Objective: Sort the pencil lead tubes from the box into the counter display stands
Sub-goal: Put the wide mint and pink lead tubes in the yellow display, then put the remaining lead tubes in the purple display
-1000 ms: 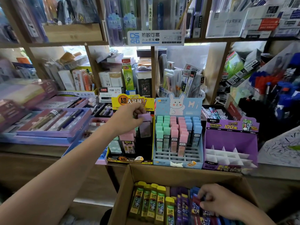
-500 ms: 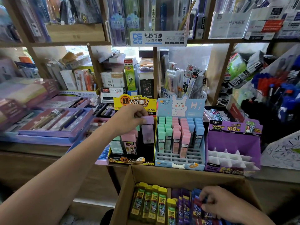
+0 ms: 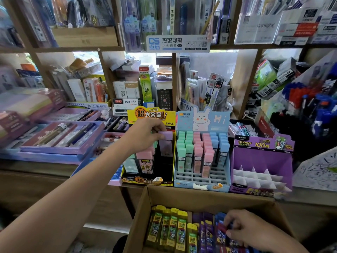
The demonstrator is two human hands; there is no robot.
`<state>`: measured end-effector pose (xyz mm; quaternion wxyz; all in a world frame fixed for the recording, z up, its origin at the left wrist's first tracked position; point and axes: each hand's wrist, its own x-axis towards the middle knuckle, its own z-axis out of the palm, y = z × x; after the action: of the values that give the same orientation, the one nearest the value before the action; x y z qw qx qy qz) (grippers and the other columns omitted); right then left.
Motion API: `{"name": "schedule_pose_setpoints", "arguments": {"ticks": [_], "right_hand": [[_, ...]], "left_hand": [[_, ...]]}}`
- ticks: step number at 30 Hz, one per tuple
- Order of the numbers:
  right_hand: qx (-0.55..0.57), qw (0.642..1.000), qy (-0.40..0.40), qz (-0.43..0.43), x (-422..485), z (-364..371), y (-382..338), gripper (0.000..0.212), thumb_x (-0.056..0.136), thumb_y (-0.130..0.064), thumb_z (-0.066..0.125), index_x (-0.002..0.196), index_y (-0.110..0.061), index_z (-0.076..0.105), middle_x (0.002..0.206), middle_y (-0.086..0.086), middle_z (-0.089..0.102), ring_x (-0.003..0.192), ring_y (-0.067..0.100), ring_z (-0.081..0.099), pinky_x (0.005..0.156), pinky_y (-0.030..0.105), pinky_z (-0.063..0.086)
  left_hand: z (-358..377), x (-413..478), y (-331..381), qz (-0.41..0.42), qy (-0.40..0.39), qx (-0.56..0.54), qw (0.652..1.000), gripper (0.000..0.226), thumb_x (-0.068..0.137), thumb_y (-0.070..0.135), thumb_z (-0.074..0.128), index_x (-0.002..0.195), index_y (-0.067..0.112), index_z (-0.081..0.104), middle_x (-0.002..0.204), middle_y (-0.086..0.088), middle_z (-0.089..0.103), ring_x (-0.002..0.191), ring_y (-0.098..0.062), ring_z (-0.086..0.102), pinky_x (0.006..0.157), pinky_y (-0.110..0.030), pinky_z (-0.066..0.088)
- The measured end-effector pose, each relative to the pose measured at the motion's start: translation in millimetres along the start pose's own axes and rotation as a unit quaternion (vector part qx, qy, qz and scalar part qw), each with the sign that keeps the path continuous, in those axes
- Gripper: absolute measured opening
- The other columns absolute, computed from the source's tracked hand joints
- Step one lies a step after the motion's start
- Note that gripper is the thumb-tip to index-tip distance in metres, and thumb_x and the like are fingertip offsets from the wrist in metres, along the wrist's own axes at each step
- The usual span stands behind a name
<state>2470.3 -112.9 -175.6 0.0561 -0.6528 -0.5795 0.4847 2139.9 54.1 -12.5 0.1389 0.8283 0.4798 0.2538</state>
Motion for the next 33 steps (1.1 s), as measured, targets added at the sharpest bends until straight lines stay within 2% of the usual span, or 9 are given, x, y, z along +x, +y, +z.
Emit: {"name": "schedule_pose_setpoints", "arguments": {"ticks": [4,8,11,14,18,24,29,33], "right_hand": [[-0.002,1.000,-0.002,0.005,0,0,0,0.025,0.086,-0.031,0.080,0.106,-0.027,0.067,0.075,-0.005,0.073,0.064,0.002,0.067,0.062,0.020,0.051],[-0.001,1.000,0.000,0.009,1,1,1,0.025,0.085,-0.033,0.080,0.106,-0.028,0.067,0.075,-0.006,0.073,0.065,0.002,0.068,0.062,0.019,0.051],[-0.001,1.000,-0.005,0.009,0,0,0,0.025,0.086,-0.033,0.079,0.107,-0.028,0.067,0.075,-0.007,0.074,0.066,0.002,0.068,0.064,0.020,0.053],[-0.005,1.000,-0.007,0.011,0,0,-1,0.026,0.086,-0.034,0.079,0.107,-0.028,0.067,0.076,-0.006,0.075,0.067,0.002,0.069,0.064,0.020,0.053],[-0.008,1.000,-0.010,0.015,-1,-1,-2,0.025,0.087,-0.032,0.078,0.109,-0.028,0.066,0.082,-0.002,0.077,0.070,0.003,0.070,0.066,0.019,0.053],[-0.016,1.000,-0.015,0.013,-4,-2,-7,0.024,0.089,-0.030,0.078,0.109,-0.026,0.066,0.081,-0.001,0.077,0.068,0.003,0.069,0.065,0.020,0.053],[-0.017,1.000,-0.006,0.015,-8,-1,-12,0.022,0.090,-0.027,0.077,0.108,-0.023,0.067,0.084,-0.002,0.072,0.071,0.007,0.068,0.067,0.022,0.056],[-0.010,1.000,-0.010,0.013,-14,-2,-17,0.021,0.092,-0.026,0.075,0.111,-0.023,0.066,0.083,-0.002,0.071,0.073,0.008,0.067,0.072,0.026,0.056]], "left_hand": [[0,-1,-1,-0.001,-0.009,0.014,1.000,0.007,0.089,0.014,0.078,0.095,0.014,0.076,0.087,0.003,0.070,0.084,-0.015,0.063,0.068,-0.012,0.043],[3,-1,1,0.016,0.014,0.026,0.999,0.012,0.087,0.014,0.079,0.099,0.014,0.078,0.090,0.003,0.070,0.084,-0.014,0.062,0.077,-0.024,0.050],[6,-1,3,0.014,0.018,0.020,1.000,0.018,0.084,0.013,0.082,0.101,0.017,0.076,0.089,0.004,0.067,0.081,-0.011,0.059,0.075,-0.023,0.048],[9,-2,3,0.005,0.022,0.033,0.999,0.015,0.084,0.009,0.079,0.090,0.020,0.069,0.085,0.006,0.068,0.081,-0.013,0.061,0.072,-0.028,0.050],[11,-2,6,-0.004,0.034,0.072,0.997,0.011,0.086,0.007,0.073,0.086,0.018,0.072,0.088,0.004,0.072,0.089,-0.018,0.063,0.078,-0.034,0.055],[10,-4,7,-0.003,0.040,0.102,0.994,0.011,0.086,0.007,0.072,0.086,0.018,0.074,0.090,0.004,0.069,0.094,-0.020,0.060,0.080,-0.033,0.051],[8,-12,14,-0.010,0.047,0.118,0.992,0.008,0.092,0.013,0.070,0.095,0.015,0.076,0.102,-0.003,0.067,0.108,-0.025,0.056,0.093,-0.039,0.048],[17,-40,36,0.000,0.125,0.052,0.991,0.007,0.092,0.010,0.070,0.094,0.015,0.074,0.100,0.004,0.061,0.104,-0.018,0.052,0.085,-0.027,0.040]]}}
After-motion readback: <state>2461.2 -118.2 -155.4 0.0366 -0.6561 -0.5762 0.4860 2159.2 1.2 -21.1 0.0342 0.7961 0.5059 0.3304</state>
